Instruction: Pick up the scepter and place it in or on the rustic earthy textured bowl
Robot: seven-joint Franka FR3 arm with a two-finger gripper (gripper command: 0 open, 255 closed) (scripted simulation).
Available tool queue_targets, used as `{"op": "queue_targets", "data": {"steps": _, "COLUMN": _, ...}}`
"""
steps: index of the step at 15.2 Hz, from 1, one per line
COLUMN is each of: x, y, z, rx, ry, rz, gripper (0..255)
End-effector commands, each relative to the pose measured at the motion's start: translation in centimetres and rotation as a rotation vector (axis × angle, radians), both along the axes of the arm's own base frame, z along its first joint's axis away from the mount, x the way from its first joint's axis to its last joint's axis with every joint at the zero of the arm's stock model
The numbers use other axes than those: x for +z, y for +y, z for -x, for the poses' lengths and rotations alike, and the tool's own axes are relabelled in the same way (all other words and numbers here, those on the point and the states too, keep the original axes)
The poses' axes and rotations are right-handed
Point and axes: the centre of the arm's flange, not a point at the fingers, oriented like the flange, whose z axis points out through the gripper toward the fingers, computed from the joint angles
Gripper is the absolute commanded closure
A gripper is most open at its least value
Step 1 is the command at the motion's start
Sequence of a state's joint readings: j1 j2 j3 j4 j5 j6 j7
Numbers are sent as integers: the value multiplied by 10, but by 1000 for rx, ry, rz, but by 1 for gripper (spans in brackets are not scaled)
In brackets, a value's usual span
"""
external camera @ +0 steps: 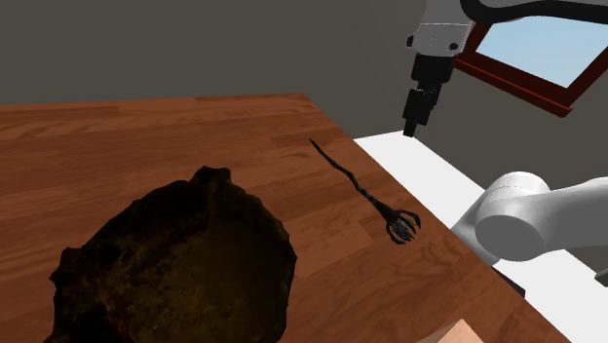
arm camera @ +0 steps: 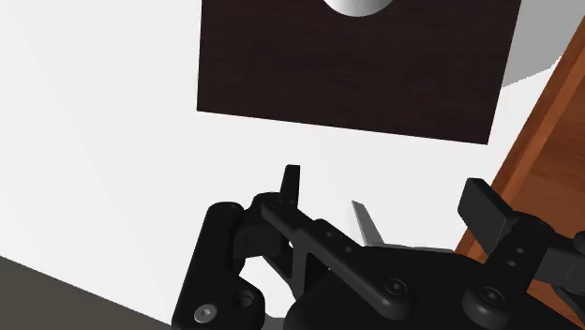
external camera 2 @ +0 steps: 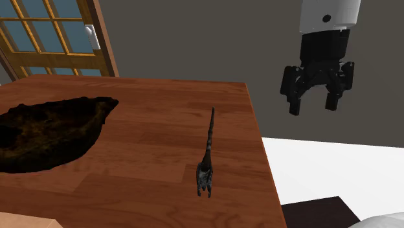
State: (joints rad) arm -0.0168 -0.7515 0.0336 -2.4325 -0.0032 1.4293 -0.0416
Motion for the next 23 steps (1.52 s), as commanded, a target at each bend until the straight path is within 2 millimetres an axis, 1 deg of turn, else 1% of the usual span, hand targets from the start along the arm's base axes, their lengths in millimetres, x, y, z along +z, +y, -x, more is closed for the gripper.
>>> {"op": "queue_targets", "data": {"steps": 1, "x": 0, "y": 0, "z": 0, "rx": 0, "ry": 0, "rz": 0, "gripper": 0}}
{"op": "queue_targets", "data": {"steps": 9, "x": -5, "y": 94, "z": 16, "rx": -133, "ry": -51, "rz": -42, "gripper": 0}}
{"op": "queue_targets", "data": {"steps": 13, "x": -7, "y": 142, "z": 18, "rx": -200, "ry": -77, "rz": -63, "gripper": 0}}
{"op": "queue_targets", "data": {"steps": 18, "x": -7, "y": 201, "z": 18, "rx": -283, "ry": -109, "rz": -89, "gripper": 0}}
{"op": "queue_targets", "data": {"steps": 19, "x": -7, "y": 207, "z": 17, "rx": -291, "ry": -113, "rz": -91, "gripper": 0}}
{"op": "queue_targets", "data": {"steps": 23, "x": -28, "y": 210, "z": 20, "rx": -291, "ry": -113, "rz": -91, "gripper": 0}}
